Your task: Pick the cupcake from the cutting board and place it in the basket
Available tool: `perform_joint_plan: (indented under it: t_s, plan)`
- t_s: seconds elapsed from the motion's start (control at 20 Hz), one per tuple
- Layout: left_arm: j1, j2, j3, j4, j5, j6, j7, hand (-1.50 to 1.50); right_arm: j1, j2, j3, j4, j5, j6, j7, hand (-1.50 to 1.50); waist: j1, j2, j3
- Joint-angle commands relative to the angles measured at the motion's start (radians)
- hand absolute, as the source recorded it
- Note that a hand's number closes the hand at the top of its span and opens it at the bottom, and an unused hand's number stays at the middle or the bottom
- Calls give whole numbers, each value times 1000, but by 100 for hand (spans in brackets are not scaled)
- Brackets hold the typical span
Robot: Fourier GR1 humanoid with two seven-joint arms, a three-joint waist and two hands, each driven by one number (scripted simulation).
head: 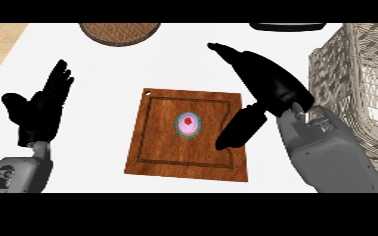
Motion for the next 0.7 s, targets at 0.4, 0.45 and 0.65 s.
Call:
perform_joint_plan:
  t_s: [0.4,0.45,0.65]
  plan:
    - [13,-29,47,-6,-39,-44,-13,0,235,103,68,66,241,-86,-232,-150,4,4,0]
    - [76,-59,17,-50,-68,-39,-37,0,200,142,43,55,222,-60,-167,-150,6,3,0]
    - [-47,-20,73,-11,-37,-58,49,0,327,97,81,98,326,-163,-387,-150,2,4,1]
